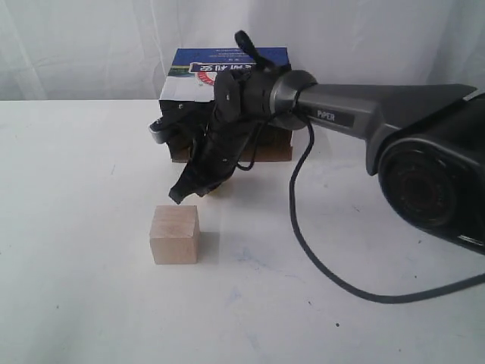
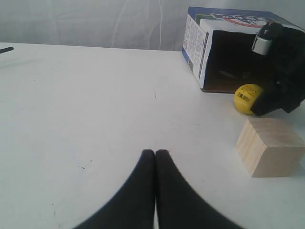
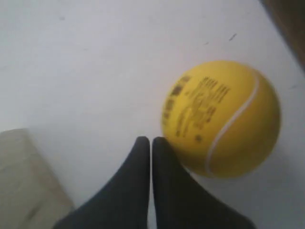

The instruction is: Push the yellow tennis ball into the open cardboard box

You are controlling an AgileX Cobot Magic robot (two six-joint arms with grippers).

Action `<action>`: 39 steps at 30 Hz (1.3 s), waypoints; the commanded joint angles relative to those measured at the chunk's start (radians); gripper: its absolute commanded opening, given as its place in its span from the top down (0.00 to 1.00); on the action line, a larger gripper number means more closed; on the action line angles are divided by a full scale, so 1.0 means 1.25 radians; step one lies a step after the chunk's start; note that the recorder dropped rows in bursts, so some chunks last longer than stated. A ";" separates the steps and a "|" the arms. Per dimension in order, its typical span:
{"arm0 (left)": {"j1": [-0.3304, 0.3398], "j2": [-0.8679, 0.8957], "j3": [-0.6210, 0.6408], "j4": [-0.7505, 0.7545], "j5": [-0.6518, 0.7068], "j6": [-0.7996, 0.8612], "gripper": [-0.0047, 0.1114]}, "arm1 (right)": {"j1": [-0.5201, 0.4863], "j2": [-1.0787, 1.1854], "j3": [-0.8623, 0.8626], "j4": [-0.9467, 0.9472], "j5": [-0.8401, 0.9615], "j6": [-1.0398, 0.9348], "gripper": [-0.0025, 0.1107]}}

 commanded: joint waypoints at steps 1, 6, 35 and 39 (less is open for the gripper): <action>-0.004 -0.004 0.003 -0.003 0.000 0.000 0.96 | -0.059 0.047 -0.065 -0.060 -0.109 0.037 0.95; -0.004 -0.004 0.003 -0.003 0.000 0.000 0.96 | -0.096 -0.004 -0.170 -0.037 -0.063 0.037 0.95; -0.004 -0.004 0.003 -0.003 -0.005 0.000 0.96 | 0.010 -0.428 0.274 0.036 -0.035 0.050 0.98; -0.004 -0.004 0.003 -0.003 -0.005 0.000 0.96 | 0.010 -0.570 0.459 0.063 -0.166 0.059 0.98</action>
